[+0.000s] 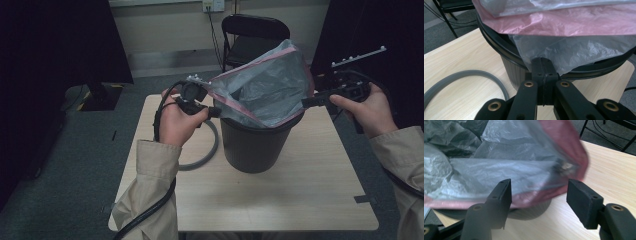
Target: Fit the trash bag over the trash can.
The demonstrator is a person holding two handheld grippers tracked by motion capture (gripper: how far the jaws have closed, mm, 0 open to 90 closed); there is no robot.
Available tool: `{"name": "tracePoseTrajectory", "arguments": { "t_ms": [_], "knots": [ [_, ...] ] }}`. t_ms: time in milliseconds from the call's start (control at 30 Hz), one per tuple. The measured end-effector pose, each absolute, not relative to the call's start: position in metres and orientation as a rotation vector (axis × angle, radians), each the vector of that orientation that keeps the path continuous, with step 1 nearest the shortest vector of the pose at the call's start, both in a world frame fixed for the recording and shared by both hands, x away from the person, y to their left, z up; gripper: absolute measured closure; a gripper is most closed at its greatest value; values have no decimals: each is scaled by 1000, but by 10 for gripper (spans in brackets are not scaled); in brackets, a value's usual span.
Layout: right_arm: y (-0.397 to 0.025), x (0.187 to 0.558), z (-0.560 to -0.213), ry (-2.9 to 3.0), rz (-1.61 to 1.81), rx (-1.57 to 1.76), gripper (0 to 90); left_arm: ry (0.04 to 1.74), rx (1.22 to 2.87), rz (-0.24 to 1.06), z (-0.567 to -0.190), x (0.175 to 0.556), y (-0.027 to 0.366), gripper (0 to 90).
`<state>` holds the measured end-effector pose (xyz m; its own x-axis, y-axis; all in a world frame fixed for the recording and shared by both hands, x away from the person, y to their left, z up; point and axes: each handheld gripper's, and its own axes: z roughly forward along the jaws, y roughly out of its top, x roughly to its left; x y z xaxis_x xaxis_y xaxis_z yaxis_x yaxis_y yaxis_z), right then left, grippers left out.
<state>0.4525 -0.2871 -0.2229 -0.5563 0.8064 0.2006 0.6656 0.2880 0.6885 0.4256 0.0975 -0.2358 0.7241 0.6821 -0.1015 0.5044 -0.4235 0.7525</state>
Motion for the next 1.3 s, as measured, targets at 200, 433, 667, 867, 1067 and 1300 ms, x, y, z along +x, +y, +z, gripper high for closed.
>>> {"name": "tracePoseTrajectory", "arguments": {
  "t_ms": [200,433,667,867,1067,1300],
  "knots": [
    [-274,462,-231,2340,1002,1344,468,880,2082,261,-239,429,91,900],
    [-282,464,-226,2304,1039,1387,690,863,2077,236,-240,427,89,900],
    [-288,450,-218,2378,1076,1350,880,842,2073,236,-239,416,83,900],
    [-294,437,-228,2440,1042,1347,900,842,2077,244,-242,411,81,900],
    [-294,441,-251,2474,1075,1358,900,853,2058,259,-245,416,82,900],
    [-281,462,-263,2408,1118,1395,900,877,2028,260,-247,434,84,900]
  ]
}}
